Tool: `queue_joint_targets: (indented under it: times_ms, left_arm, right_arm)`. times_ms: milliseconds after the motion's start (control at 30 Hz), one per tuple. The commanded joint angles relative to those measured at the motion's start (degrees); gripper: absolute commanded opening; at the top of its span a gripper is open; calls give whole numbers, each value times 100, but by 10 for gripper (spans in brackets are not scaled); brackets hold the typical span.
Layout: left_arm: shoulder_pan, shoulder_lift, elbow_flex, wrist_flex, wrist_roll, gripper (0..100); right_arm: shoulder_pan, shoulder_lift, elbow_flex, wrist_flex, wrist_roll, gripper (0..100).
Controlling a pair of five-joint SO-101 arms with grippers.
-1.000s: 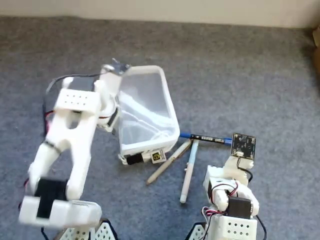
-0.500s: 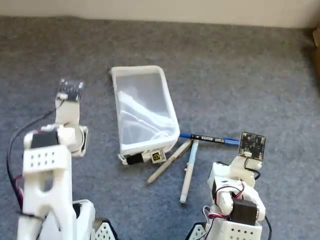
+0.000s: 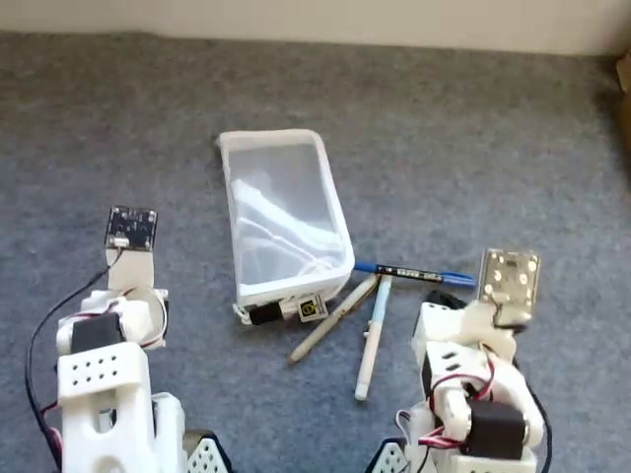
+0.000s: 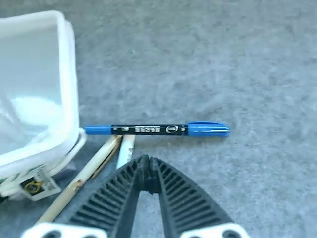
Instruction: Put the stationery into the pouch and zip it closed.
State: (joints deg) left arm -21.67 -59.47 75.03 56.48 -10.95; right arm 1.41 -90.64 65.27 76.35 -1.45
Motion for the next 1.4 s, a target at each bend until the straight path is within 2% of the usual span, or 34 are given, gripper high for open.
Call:
queue_joint_targets:
  times_ms: [0,200,367,533,967,1367]
  left_arm:
    - [-48,-277,110,-264,44,7]
    - [-154,-382,145,-273,44,7]
    - [-655,-418,127,-299,62,7]
    - [-840,-426,101,-334,70,7]
    - [-927,-426,119,-422,70,7]
    - [-901,-426,136,-422,70,7]
  right_arm:
    - [-558,1130,-866,-31,-44,5]
    - [-1763,1982,-1209,-532,18,7]
    - [-2905,2193,-1209,-690,818,6]
    - [-3644,2756,-1209,-1095,818,6]
    - [-3732,5349,-1279,-2677,853,5]
    - [-3503,5851,-1279,-4338,879,5]
